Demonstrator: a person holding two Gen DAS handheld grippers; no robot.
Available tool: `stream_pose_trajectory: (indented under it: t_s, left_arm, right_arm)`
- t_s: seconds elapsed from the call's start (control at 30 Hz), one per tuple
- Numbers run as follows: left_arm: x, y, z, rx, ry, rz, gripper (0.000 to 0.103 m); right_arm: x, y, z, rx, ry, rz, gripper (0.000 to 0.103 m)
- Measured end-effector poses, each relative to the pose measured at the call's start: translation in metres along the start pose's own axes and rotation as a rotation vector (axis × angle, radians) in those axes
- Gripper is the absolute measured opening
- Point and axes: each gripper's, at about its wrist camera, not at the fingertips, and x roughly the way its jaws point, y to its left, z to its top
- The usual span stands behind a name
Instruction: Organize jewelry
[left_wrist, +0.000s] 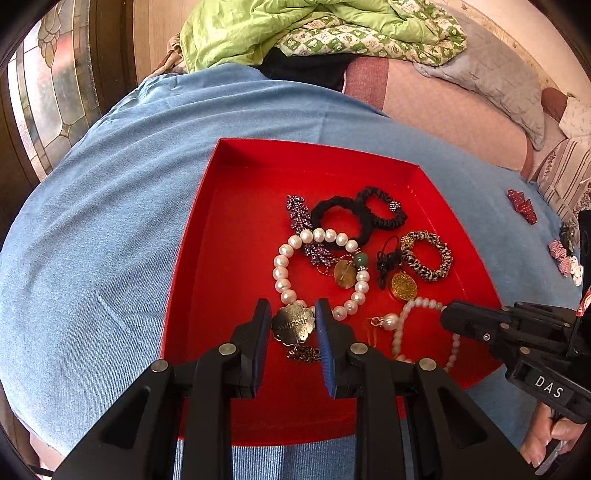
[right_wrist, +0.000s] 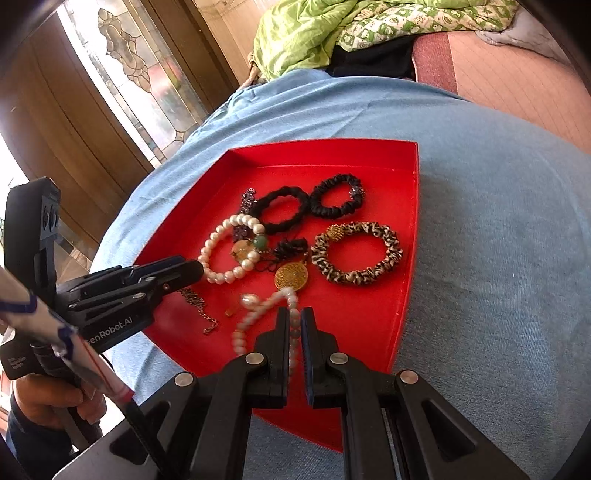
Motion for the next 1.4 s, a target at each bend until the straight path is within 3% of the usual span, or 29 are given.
stream_pose_trajectory:
  t_s: [0.77,0.93,1.1,1.23,1.3,1.37,1.4]
  left_arm:
    - [0.007,-0.004,0.004,0.008,-0.024,0.022,0.024]
    - [0.008,-0.004,0.004,0.009,-0.027,0.021,0.036]
    - [0.002,-0.008,0.007,0.019,-0.053,0.024,0.043]
    - [-0.017,-0.009,0.011,0.004,-0.113,0.034,0.055]
    - [-0.033,-0.01,0.013,-0.018,-0.164,0.047,0.06]
    - [-0.057,-0.011,0.015,-0.052,-0.228,0.065,0.071]
    - [-0.069,-0.013,0.016,-0.072,-0.261,0.077,0.079]
  right_arm:
    - [0.0,-0.003,0.002,-0.008,-0.011,-0.038,0.007]
    - [-0.001,-0.005,0.003,0.001,-0.008,-0.032,0.009]
    - [-0.013,-0.005,0.005,0.017,-0.034,-0.018,0.023]
    - [-0.032,-0.002,0.009,0.013,-0.073,-0.022,0.025]
    - [-0.047,0.0,0.011,0.005,-0.105,-0.046,0.046]
    - [-0.064,0.004,0.011,-0.021,-0.148,-0.093,0.06]
    - [-0.074,0.006,0.01,-0.048,-0.17,-0.118,0.061]
